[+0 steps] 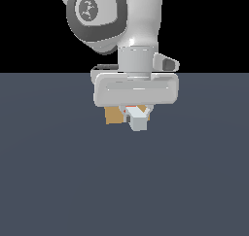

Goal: Insert the peg into the horizontal hole in a box.

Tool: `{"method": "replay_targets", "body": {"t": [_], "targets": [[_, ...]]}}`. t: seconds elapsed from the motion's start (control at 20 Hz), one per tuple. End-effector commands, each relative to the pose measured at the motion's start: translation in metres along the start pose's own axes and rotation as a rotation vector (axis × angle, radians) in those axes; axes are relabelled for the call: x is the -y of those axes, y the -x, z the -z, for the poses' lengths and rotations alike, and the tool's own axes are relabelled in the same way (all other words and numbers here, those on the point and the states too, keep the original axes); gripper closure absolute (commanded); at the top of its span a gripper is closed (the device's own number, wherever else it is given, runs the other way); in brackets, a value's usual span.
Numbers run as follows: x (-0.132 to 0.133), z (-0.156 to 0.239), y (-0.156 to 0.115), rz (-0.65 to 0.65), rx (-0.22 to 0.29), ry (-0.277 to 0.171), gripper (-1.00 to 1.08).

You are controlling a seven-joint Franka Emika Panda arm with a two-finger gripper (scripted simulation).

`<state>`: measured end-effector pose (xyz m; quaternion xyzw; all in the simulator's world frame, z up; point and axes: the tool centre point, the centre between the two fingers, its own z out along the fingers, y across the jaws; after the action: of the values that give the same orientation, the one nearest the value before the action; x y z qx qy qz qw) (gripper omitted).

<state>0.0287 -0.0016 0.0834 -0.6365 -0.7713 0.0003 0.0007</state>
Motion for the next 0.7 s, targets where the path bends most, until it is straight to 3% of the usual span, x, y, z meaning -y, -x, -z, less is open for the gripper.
{"method": "replay_targets", "body": {"t": [0.0, 0.65], "targets": [[-0.0060, 0.0037, -0.0102, -0.003, 0.001, 0.001, 1.08], [-0.0119, 0.0062, -0.0159, -0.002, 0.000, 0.004, 1.08]]}}
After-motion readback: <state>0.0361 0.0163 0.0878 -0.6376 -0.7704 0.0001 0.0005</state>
